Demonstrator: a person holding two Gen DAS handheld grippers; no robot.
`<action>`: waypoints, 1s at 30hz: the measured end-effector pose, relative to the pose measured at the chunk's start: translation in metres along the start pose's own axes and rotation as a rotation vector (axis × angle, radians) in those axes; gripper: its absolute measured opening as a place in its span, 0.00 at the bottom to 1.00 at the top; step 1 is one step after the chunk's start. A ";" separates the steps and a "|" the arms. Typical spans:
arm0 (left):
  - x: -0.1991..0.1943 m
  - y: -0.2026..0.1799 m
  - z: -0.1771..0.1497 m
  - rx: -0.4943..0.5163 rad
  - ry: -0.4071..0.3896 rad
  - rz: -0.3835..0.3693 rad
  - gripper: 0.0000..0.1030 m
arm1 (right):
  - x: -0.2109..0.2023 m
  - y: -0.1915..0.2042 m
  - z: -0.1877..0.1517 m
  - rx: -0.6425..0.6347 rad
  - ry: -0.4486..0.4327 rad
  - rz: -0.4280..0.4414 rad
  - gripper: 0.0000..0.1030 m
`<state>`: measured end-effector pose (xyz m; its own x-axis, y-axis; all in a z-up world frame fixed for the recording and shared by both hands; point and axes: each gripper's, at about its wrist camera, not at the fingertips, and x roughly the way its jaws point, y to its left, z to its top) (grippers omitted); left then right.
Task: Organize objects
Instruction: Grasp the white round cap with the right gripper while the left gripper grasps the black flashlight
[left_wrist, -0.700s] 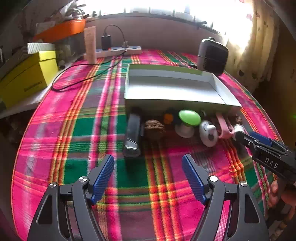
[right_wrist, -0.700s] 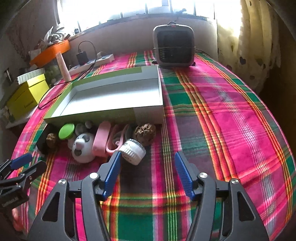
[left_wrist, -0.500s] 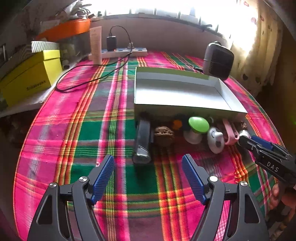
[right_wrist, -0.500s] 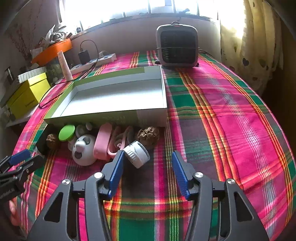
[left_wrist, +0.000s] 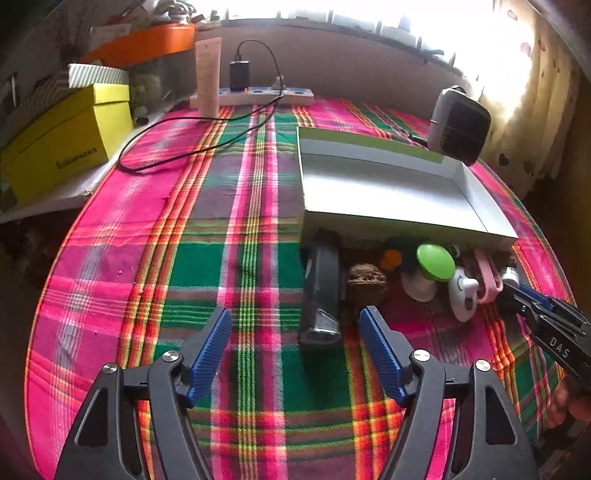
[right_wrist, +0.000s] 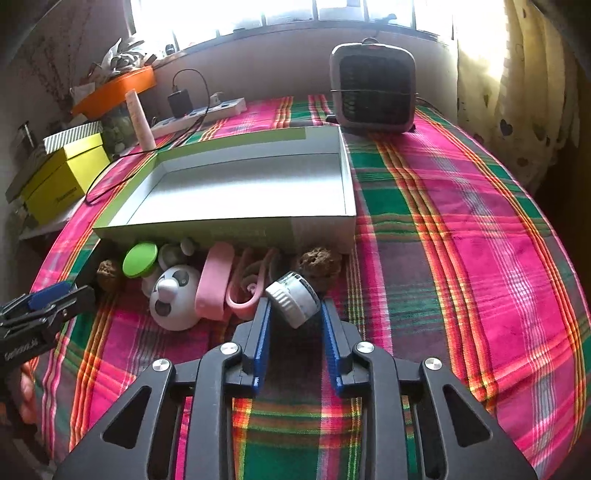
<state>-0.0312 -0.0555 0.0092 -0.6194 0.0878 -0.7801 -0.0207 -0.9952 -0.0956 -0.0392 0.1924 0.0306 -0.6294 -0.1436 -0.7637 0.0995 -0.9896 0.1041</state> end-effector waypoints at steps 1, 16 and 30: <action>0.001 0.001 0.001 0.003 0.001 0.002 0.67 | 0.000 0.000 0.000 0.000 0.000 0.000 0.26; 0.007 0.002 0.004 0.021 -0.007 -0.016 0.27 | -0.004 0.000 -0.004 0.001 -0.002 0.004 0.24; -0.005 -0.005 -0.012 0.024 0.011 -0.066 0.22 | -0.015 0.006 -0.014 -0.024 -0.019 0.016 0.21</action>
<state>-0.0186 -0.0501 0.0059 -0.6076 0.1532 -0.7793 -0.0796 -0.9880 -0.1322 -0.0178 0.1883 0.0338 -0.6419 -0.1602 -0.7498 0.1283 -0.9866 0.1010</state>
